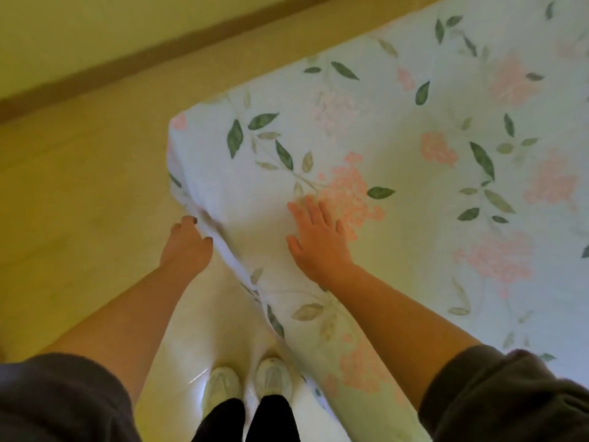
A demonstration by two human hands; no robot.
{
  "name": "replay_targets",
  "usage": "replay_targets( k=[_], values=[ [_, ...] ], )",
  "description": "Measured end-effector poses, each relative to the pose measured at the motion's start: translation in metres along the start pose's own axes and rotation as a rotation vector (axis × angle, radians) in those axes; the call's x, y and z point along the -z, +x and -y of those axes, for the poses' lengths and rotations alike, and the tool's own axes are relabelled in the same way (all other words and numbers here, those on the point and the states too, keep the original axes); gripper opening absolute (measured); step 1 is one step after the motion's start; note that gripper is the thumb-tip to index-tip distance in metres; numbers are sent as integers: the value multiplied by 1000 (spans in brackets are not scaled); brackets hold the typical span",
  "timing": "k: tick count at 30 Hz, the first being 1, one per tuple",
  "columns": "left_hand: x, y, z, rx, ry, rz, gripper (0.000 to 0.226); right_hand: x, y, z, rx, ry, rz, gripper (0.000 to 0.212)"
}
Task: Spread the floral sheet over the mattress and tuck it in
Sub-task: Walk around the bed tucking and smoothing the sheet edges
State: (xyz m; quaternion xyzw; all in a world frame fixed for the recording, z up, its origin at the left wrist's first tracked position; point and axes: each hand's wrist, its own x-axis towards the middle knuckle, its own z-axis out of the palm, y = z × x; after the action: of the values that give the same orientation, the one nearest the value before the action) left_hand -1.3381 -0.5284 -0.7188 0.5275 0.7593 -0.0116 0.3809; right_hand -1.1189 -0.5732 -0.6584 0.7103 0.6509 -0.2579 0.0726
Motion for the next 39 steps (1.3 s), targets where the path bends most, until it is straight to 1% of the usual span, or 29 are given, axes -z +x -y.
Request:
replay_targets(
  k=[3,4,7,8,9,10,12,13,15,17,19,21,23,27,30,32,34,39],
  values=[
    [42,49,-16,-19,-60,-93,61,18,44,26,41,7,-34,58],
    [53,70,-18,-12,-92,-101,65,22,62,36,54,9,-33,58],
    [73,124,-23,-50,-163,-45,81,30,105,63,87,-4,-80,59],
    [79,144,-24,-92,-162,-22,80,33,122,72,83,-4,-108,59],
    [83,162,-23,-148,-143,3,72,34,139,82,72,10,-126,59],
    [88,174,-24,-221,-109,27,58,35,152,90,61,26,-138,59],
    [98,193,-26,-394,46,44,25,37,174,106,39,32,-146,57],
    [104,202,-27,-457,158,54,15,37,184,114,23,30,-150,57],
    [119,219,-29,-535,425,101,12,40,202,129,-6,35,-158,56],
    [130,228,-25,-575,690,151,20,44,216,138,-14,25,-174,57],
    [137,231,-14,-567,873,200,22,48,226,144,-15,33,-169,57],
    [137,234,-13,-527,909,237,25,53,235,146,-29,19,-159,56],
    [134,236,-21,-505,890,270,26,54,240,146,-40,4,-144,55],
    [140,245,-25,-437,745,296,26,60,247,141,-54,-22,-110,55],
    [161,247,-18,-376,812,390,40,66,248,137,-47,-25,-78,54],
    [177,244,-25,-384,850,438,40,74,249,135,-57,-27,-46,54],
    [193,241,-43,-413,856,452,37,88,248,131,-83,-30,-14,54],
    [214,234,-100,-451,791,500,35,126,246,120,-141,-30,52,55]
  ],
)
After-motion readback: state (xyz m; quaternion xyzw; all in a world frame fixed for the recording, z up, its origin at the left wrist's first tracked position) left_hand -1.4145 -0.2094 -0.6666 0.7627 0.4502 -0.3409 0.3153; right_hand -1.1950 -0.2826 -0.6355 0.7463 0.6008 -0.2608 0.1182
